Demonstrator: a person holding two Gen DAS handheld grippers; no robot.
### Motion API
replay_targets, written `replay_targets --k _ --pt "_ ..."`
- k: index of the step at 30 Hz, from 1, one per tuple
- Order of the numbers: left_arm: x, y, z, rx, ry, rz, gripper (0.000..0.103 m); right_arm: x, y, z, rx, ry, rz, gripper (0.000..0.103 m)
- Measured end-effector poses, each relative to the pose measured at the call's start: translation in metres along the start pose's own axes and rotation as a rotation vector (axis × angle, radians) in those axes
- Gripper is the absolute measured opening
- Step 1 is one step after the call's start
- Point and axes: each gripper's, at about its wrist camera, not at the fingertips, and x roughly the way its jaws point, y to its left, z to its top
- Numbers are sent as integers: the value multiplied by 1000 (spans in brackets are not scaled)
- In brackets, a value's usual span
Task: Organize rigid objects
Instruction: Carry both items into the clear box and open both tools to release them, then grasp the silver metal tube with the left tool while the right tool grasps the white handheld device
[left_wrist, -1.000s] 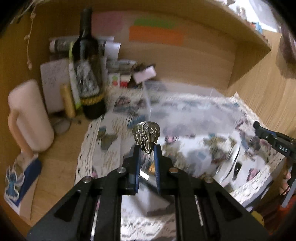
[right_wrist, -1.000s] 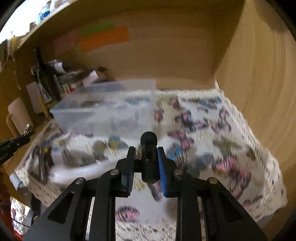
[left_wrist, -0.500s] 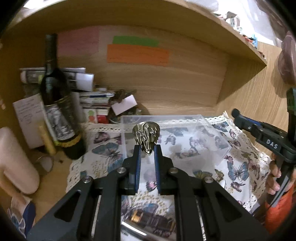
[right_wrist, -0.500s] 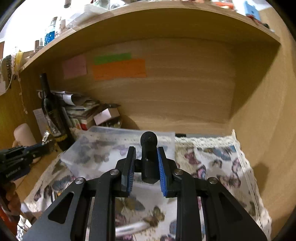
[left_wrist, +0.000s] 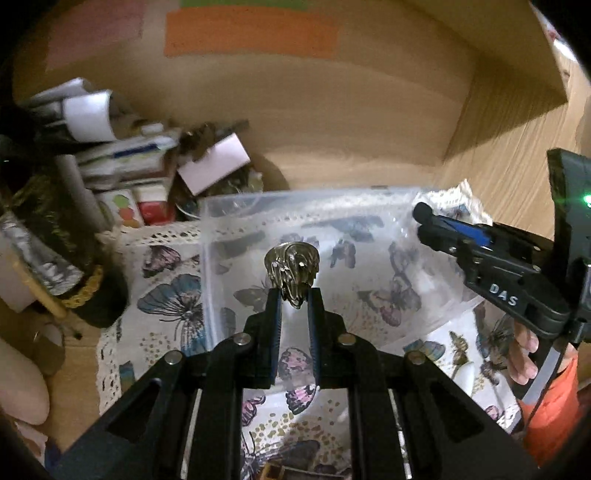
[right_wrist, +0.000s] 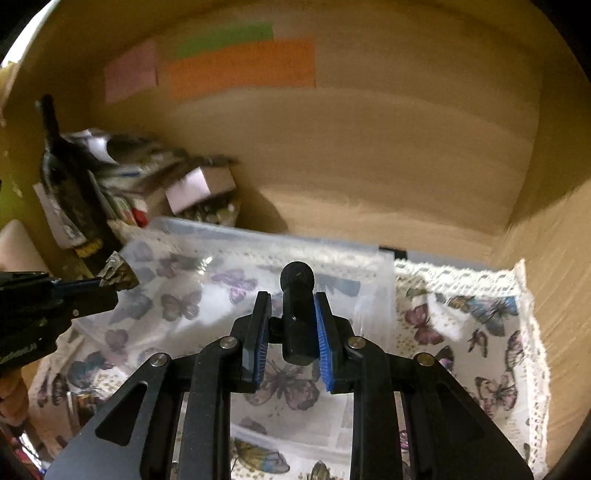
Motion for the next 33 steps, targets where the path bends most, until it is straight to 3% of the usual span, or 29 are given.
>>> replay_targets --k 10,13,16,22,29,30,33 --pt "21 -8 -3 53 47 24 13 28 2 -7 -9 97 -3 21" --pt "18 -9 -3 51 40 26 14 25 3 -7 -12 100 4 28" --pt "10 -8 -3 38 25 24 21 11 4 -6 -9 66 1 43" --pt "-24 -10 -7 36 -61 44 41 -26 8 -4 3 -14 16 61" --pt "-68 -12 -23 38 -164 80 76 -68 25 -21 -20 -94 22 83" --pt "-74 -11 -28 36 -176 90 84 -73 29 -26 -26 -101 24 85" --pt "-90 -8 -44 31 -200 117 95 -81 41 -39 -43 -104 27 89"
